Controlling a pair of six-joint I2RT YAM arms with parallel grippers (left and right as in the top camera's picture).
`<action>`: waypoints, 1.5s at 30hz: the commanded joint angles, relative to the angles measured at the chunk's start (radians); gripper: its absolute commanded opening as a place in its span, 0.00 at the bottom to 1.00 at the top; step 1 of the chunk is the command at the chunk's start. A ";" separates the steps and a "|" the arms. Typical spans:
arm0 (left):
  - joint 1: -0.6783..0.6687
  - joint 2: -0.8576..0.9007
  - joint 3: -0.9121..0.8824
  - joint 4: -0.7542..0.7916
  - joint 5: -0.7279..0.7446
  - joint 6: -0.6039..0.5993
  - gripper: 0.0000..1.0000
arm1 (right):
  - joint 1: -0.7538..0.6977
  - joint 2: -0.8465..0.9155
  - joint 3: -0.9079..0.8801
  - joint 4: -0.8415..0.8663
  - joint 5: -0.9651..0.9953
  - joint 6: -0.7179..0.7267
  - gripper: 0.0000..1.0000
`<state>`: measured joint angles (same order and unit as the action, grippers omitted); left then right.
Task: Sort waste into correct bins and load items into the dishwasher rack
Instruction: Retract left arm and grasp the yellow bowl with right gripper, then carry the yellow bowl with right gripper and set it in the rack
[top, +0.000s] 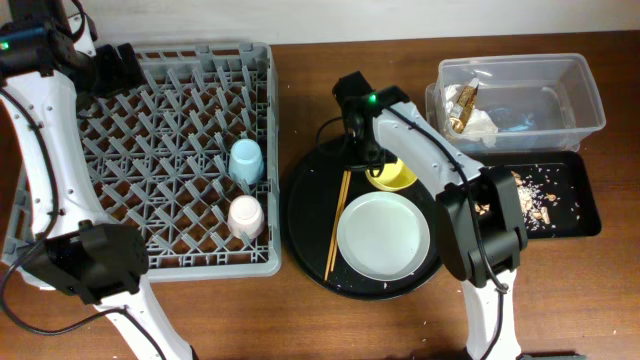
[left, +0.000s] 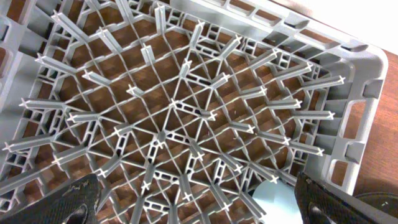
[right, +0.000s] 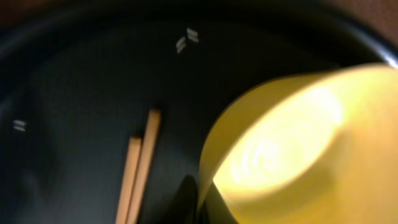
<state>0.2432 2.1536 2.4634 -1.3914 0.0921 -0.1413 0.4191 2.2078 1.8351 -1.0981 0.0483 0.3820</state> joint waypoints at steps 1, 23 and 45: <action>0.002 -0.005 0.023 0.002 -0.011 -0.004 0.99 | 0.005 -0.076 0.251 -0.101 -0.016 -0.042 0.04; 0.002 -0.005 0.023 0.002 -0.011 -0.004 0.99 | 0.020 0.419 0.518 1.342 -1.040 0.735 0.04; 0.002 -0.005 0.023 0.002 -0.011 -0.004 0.99 | 0.014 0.526 0.518 1.439 -1.027 0.827 0.15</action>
<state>0.2436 2.1536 2.4649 -1.3903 0.0879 -0.1432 0.4778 2.7087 2.3482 0.3401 -0.9306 1.2087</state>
